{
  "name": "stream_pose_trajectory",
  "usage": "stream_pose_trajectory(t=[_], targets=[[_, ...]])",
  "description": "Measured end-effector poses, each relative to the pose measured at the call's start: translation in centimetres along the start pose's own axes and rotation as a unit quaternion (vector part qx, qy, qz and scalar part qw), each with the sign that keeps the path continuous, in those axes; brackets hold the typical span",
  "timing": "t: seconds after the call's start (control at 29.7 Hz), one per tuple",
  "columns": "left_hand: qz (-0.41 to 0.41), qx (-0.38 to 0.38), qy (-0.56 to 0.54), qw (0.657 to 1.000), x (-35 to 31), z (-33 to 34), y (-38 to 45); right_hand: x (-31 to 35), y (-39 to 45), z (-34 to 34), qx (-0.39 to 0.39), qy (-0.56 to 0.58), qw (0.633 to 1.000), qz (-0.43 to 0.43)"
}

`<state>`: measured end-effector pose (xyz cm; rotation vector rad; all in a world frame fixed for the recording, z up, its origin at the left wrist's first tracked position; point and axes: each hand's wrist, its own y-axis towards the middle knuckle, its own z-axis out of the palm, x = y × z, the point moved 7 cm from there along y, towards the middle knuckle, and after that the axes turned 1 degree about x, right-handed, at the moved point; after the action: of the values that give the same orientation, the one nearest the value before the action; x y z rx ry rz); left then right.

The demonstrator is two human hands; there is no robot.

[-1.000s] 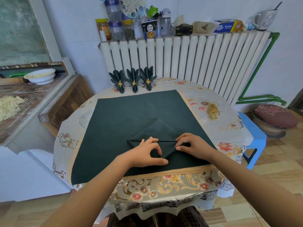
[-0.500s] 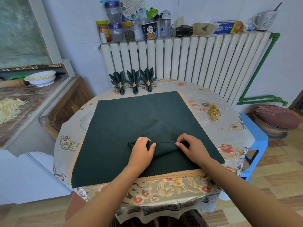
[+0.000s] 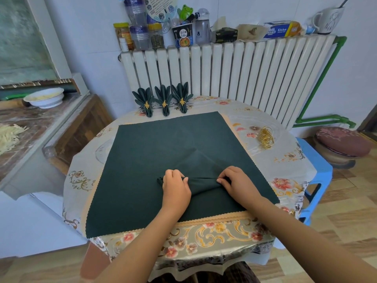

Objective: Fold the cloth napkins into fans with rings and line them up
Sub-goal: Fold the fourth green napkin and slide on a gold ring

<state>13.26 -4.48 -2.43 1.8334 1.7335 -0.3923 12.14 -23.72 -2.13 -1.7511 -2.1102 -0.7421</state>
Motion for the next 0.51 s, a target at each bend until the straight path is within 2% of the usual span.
stream_pose_trajectory(t=[0.24,0.37,0.44,0.51], targets=[[-0.003,-0.009,0.022,1.000,-0.2,0.0,-0.1,-0.2,0.8,-0.3,0.013,-0.042,0.999,0.011],[0.005,-0.005,0.052,0.999,-0.4,0.3,-0.2,-0.2,0.5,-0.6,-0.003,-0.027,1.000,0.013],[0.036,-0.003,0.101,0.994,-0.9,0.1,-0.2,0.0,0.5,-0.5,-0.013,-0.018,1.000,0.011],[0.116,0.010,0.162,0.980,-2.5,0.1,0.1,0.0,0.4,-0.5,-0.025,-0.002,1.000,0.016]])
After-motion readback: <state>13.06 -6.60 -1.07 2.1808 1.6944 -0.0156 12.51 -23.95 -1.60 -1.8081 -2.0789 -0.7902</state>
